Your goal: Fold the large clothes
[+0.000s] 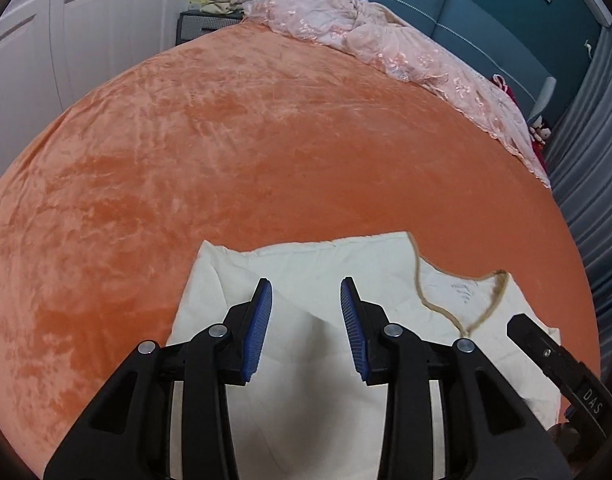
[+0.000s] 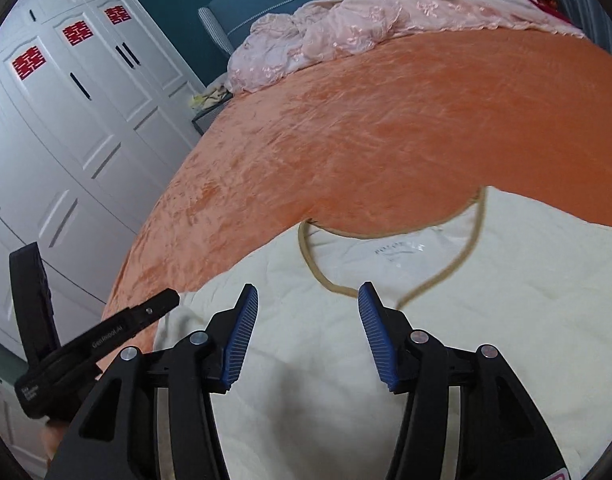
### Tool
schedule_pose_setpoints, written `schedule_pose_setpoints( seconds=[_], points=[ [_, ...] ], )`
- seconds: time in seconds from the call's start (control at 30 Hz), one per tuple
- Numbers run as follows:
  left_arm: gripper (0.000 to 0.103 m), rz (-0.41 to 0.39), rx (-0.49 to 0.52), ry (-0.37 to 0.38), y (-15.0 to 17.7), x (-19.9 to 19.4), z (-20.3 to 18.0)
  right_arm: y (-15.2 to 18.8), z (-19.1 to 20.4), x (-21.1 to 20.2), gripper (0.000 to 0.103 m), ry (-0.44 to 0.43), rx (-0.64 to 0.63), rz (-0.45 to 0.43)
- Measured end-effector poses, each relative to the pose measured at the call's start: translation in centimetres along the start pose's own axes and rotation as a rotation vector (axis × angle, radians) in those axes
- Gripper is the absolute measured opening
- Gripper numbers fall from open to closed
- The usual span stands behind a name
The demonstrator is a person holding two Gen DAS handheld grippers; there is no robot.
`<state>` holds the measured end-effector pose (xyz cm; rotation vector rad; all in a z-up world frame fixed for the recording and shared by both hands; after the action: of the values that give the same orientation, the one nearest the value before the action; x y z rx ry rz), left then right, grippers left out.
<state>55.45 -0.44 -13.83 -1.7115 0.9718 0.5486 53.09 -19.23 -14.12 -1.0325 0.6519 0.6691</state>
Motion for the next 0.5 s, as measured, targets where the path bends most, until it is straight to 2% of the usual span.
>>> schedule_pose_setpoints(
  seconds=[0.13, 0.2, 0.27, 0.33, 0.37, 0.43, 0.5],
  points=[
    [0.034, 0.056, 0.012, -0.028, 0.7, 4.0, 1.5, -0.3, 0.6, 6.3, 0.053, 0.029, 0.023, 0.091],
    [0.034, 0.05, 0.025, -0.045, 1.6, 5.2, 2.0, 0.0, 0.9, 8.5, 0.053, 0.043, -0.003, 0.116],
    [0.034, 0.012, 0.053, -0.063, 2.2, 5.6, 2.1, 0.9, 1.2, 10.2, 0.051, 0.057, -0.045, 0.14],
    [0.034, -0.028, 0.078, -0.071, 2.6, 5.7, 2.1, 1.1, 1.4, 10.3, 0.032, 0.072, -0.085, 0.093],
    [0.035, -0.043, 0.075, -0.064, 2.6, 5.7, 2.2, 1.4, 1.2, 10.4, 0.008, 0.074, -0.08, 0.087],
    [0.036, -0.067, 0.061, -0.046, 2.7, 5.7, 2.5, 1.5, 0.4, 10.3, 0.001, 0.045, -0.034, 0.054],
    [0.036, -0.08, 0.06, -0.041, 2.7, 5.7, 2.5, 1.5, -0.1, 10.2, 0.0, 0.031, -0.011, 0.03]
  ],
)
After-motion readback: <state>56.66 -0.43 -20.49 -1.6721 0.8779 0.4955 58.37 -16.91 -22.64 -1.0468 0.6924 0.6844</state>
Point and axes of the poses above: each gripper's, at about its wrist camera, not at the fingertips, and x roughly the way its jaws point, z to its left, y to its underside, the point moved 9 cm from there along x, roughly the way its jaws point, and after that the axes turned 7 degrees about y, right-handed, at the moved point
